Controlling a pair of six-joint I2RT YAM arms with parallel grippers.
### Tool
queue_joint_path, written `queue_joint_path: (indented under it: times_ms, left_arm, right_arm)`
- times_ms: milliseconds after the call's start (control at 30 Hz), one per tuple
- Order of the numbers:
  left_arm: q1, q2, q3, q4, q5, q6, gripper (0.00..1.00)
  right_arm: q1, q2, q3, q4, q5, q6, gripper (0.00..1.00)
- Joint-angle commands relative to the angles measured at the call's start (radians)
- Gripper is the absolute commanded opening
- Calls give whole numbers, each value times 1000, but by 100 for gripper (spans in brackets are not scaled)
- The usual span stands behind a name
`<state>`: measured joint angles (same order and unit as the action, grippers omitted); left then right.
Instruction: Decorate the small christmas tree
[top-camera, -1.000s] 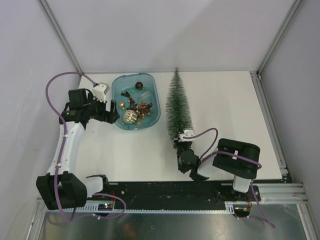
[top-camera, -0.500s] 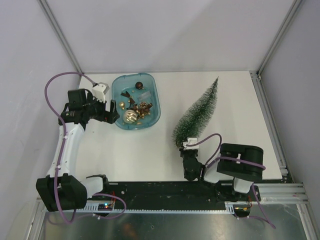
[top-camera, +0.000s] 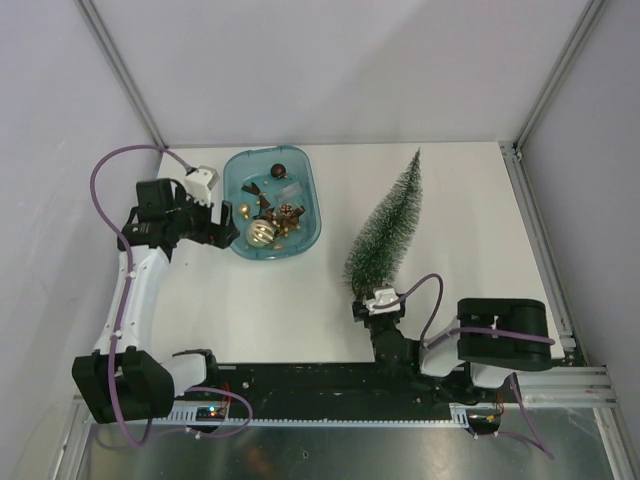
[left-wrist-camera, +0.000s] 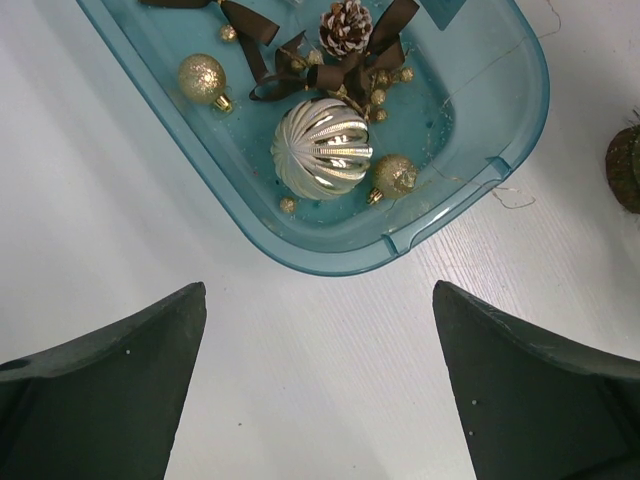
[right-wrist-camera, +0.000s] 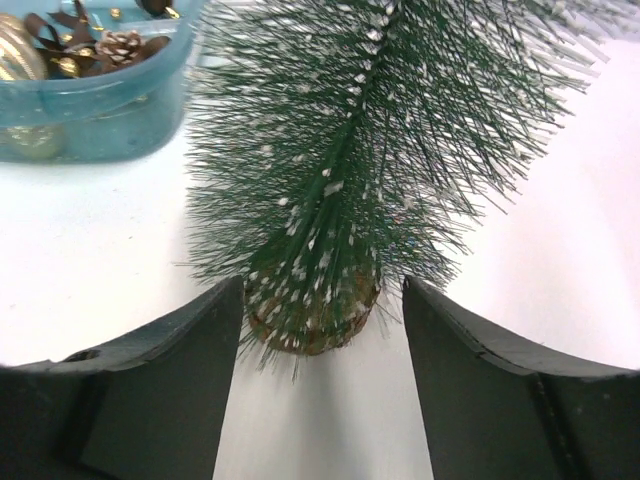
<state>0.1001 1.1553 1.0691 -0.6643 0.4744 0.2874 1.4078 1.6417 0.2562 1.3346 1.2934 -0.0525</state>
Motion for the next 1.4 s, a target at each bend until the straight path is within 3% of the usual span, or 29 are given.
queue_joint_path:
  times_ms: [0, 300, 567, 733, 900, 1200, 1367]
  left_arm:
    - [-10, -20, -12, -1, 4, 16, 100]
    - [-33, 21, 12, 0, 36, 11, 100]
    - [-183, 260, 194, 33, 1, -46, 100]
    - [-267, 485, 388, 48, -43, -36, 99]
    - [-297, 630, 550, 48, -22, 12, 91]
    - [-328, 800, 662, 76, -81, 104, 85]
    - [-339, 853, 683, 82, -87, 135, 67]
  right_arm:
    - [79, -103, -17, 289, 63, -100, 71]
    - [331, -397, -34, 288, 150, -379, 80]
    - [507, -611, 78, 204, 160, -649, 78]
    - [517, -657, 122, 239, 149, -792, 75]
    - [503, -751, 129, 249, 155, -856, 63]
    - [455, -829, 129, 209, 127, -894, 58]
    - [434, -848, 129, 153, 117, -863, 58]
